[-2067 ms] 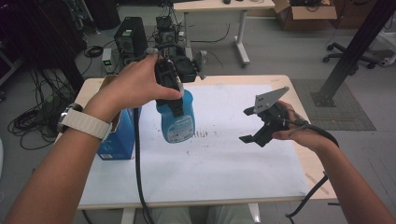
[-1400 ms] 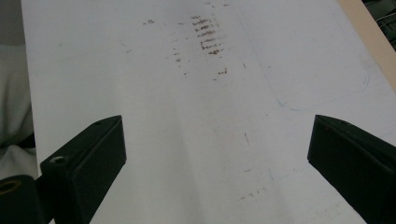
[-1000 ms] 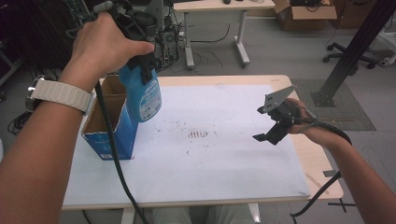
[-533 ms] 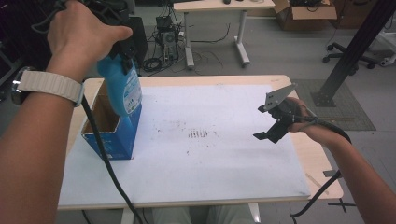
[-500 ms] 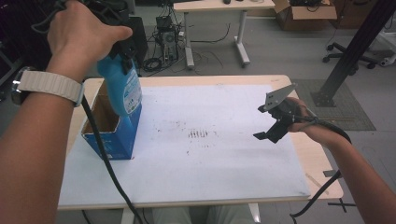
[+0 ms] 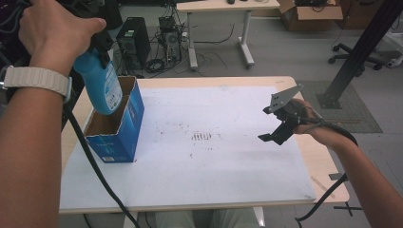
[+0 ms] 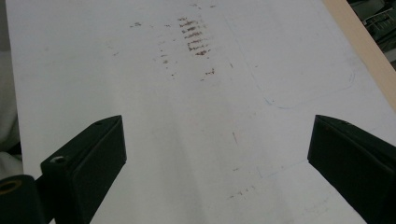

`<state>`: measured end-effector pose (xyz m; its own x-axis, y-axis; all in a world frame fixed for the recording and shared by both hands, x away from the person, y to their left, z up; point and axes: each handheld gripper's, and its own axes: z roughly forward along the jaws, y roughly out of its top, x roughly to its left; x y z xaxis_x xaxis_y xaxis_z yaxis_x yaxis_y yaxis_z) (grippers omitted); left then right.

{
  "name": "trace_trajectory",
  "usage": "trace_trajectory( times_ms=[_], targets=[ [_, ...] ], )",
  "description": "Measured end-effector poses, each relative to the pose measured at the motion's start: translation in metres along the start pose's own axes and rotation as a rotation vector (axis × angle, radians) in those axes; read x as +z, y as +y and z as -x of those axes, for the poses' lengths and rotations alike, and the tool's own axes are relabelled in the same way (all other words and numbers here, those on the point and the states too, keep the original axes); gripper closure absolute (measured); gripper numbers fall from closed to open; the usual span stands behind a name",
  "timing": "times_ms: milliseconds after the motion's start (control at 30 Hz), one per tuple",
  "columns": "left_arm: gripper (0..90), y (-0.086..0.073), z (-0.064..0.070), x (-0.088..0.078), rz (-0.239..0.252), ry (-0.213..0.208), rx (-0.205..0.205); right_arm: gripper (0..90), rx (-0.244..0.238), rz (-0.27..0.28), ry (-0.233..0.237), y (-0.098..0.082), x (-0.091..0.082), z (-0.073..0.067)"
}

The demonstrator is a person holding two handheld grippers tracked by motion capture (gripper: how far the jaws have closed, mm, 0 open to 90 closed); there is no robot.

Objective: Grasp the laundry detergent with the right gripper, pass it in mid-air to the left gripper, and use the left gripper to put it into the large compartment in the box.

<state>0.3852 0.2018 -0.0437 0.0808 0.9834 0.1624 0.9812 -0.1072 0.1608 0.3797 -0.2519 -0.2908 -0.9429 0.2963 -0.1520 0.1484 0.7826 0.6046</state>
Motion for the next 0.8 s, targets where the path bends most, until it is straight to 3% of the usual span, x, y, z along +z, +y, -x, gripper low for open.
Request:
trace_trajectory(
  times_ms=[267,567,800],
  targets=[
    [37.8,0.001,-0.010,0.017,-0.001,0.008,-0.021,4.2,0.002,-0.003,-0.004,-0.001,0.002,0.000],
    [37.9,0.004,-0.020,0.036,0.016,0.016,-0.018,4.2,0.014,-0.008,-0.008,-0.002,0.002,0.003],
    [37.8,0.006,-0.023,0.061,0.020,0.022,-0.003,4.2,0.026,-0.013,-0.012,-0.004,0.001,0.004]
  ],
)
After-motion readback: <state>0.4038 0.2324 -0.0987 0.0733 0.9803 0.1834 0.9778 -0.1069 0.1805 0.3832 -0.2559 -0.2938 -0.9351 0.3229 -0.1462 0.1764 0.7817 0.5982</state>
